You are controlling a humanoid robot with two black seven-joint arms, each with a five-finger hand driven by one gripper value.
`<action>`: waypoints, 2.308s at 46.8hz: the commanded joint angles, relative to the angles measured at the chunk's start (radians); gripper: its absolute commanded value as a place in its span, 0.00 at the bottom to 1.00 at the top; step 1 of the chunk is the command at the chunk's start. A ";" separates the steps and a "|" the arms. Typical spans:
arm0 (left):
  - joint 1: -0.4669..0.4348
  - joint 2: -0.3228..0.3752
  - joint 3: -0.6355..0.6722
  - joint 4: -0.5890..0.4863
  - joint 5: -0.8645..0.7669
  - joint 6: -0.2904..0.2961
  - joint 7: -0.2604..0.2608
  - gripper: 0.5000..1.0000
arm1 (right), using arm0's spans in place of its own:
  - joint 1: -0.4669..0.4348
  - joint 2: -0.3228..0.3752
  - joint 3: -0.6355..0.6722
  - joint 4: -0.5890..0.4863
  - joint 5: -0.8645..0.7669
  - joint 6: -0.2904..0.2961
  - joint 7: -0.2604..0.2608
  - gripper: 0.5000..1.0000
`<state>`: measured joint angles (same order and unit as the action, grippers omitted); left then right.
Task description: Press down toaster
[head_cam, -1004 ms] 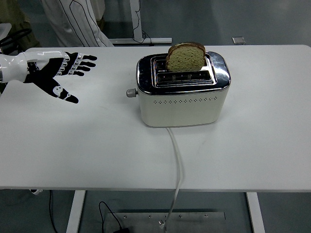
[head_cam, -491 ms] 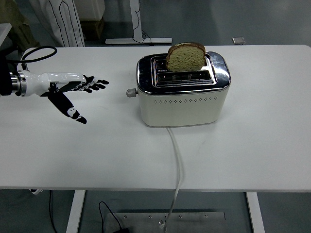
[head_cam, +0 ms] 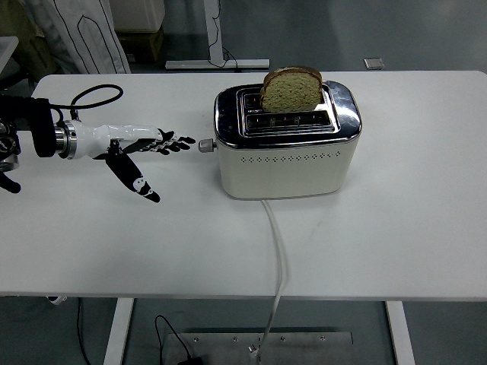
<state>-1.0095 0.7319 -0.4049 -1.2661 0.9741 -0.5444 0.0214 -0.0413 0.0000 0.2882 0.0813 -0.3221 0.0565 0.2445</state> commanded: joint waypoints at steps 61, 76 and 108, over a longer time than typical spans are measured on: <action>0.029 -0.057 0.000 0.045 0.000 0.017 0.000 1.00 | 0.000 0.000 0.002 0.000 0.000 0.000 -0.001 1.00; 0.054 -0.078 0.000 0.065 0.000 0.040 0.000 1.00 | 0.000 0.000 0.002 0.000 0.000 0.000 0.001 1.00; 0.083 -0.121 0.001 0.119 0.000 0.046 -0.001 1.00 | -0.002 0.000 0.002 0.000 0.000 -0.001 -0.001 1.00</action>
<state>-0.9289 0.6162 -0.4042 -1.1535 0.9741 -0.4978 0.0215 -0.0431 0.0000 0.2900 0.0810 -0.3221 0.0563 0.2441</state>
